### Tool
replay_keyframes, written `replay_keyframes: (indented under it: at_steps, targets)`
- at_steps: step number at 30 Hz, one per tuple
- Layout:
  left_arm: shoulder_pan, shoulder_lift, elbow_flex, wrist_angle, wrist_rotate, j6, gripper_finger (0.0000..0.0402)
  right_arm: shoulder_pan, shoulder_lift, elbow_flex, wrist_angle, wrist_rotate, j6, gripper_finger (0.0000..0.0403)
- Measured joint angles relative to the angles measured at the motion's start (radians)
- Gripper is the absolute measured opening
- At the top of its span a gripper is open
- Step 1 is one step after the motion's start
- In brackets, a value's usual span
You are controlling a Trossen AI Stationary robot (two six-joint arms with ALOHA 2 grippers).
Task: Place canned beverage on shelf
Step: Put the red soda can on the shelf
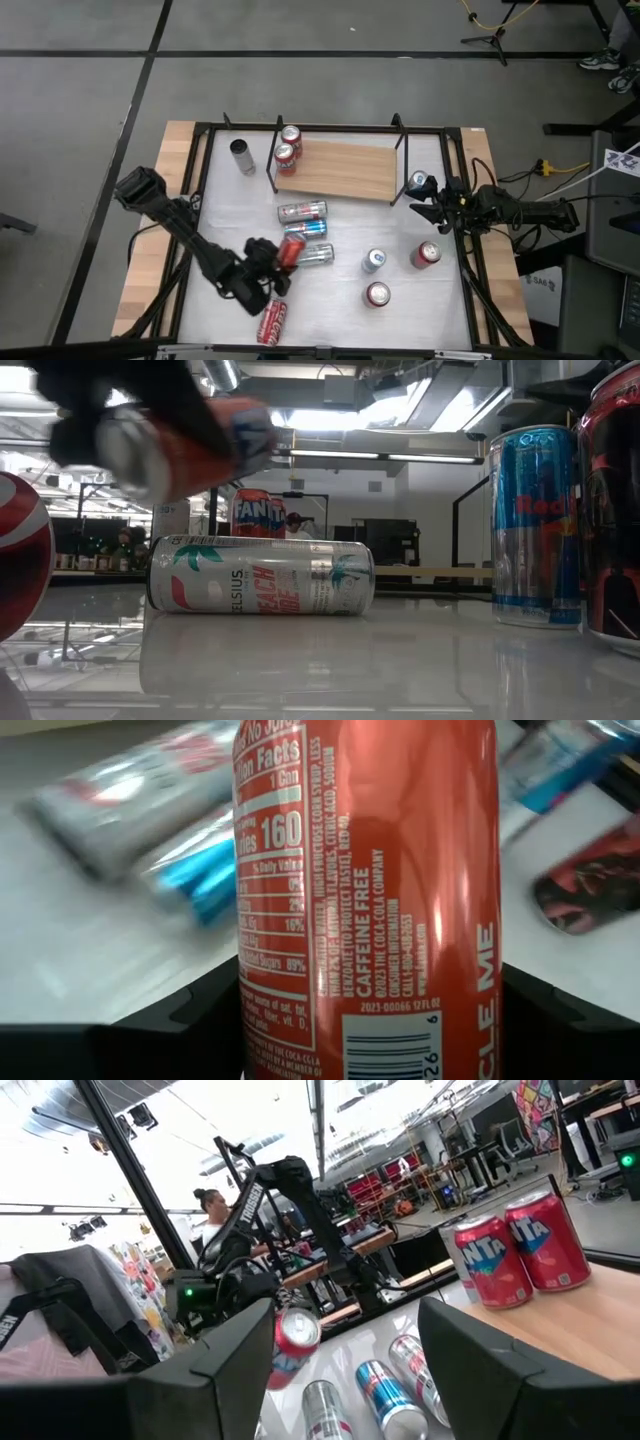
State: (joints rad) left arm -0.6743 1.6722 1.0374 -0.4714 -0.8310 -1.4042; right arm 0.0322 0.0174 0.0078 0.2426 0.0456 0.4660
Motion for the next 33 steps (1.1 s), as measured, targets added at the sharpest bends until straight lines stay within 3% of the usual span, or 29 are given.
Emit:
replay_keyframes:
  at_steps: [10,19,28,33]
  targets:
    - [0.193,0.000,0.000,0.414,0.325,0.529,0.0285,0.000,0.000,0.000,0.100,-0.065,-0.002,0.0239]
    - [0.348,0.000,0.001,0.677,0.634,0.799,0.0286,0.000,0.024,0.000,0.223,-0.066,-0.026,0.0239]
    - [0.429,0.000,0.001,0.727,0.709,0.839,0.0286,0.000,0.045,0.000,0.254,0.224,-0.026,0.0239]
    - [0.432,0.000,0.001,0.727,0.713,0.859,0.0286,0.000,0.045,0.000,0.256,0.222,-0.026,0.0239]
